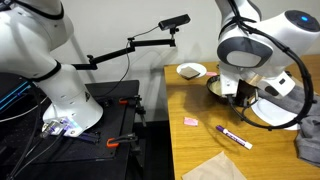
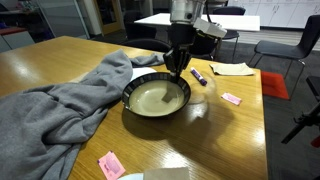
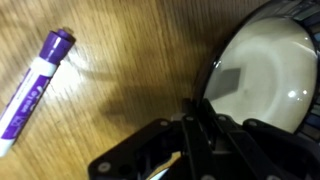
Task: Slide the bowl towards you
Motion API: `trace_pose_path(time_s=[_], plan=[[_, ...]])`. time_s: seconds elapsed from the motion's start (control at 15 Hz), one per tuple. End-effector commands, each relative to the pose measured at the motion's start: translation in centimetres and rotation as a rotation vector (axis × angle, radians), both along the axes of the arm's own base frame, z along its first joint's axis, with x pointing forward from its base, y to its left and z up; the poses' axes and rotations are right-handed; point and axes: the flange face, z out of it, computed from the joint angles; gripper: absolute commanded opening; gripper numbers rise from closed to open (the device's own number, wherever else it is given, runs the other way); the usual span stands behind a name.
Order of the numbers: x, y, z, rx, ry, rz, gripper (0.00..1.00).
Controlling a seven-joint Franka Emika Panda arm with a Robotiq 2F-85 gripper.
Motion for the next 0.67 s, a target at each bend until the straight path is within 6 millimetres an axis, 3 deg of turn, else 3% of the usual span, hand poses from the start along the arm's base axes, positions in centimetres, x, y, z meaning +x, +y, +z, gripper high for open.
trace_pose_path(time_s=[0.0,0.4,0.6], plan=[[-1.9,-2.2,1.0,-0.048,0.021,-0.080,0.03],[-4.1,-5.3,1.0,-0.066,0.062,-0.169,0.03],[-5.2,-5.9,0.6,-0.071,0.081,-0.177,0.03]])
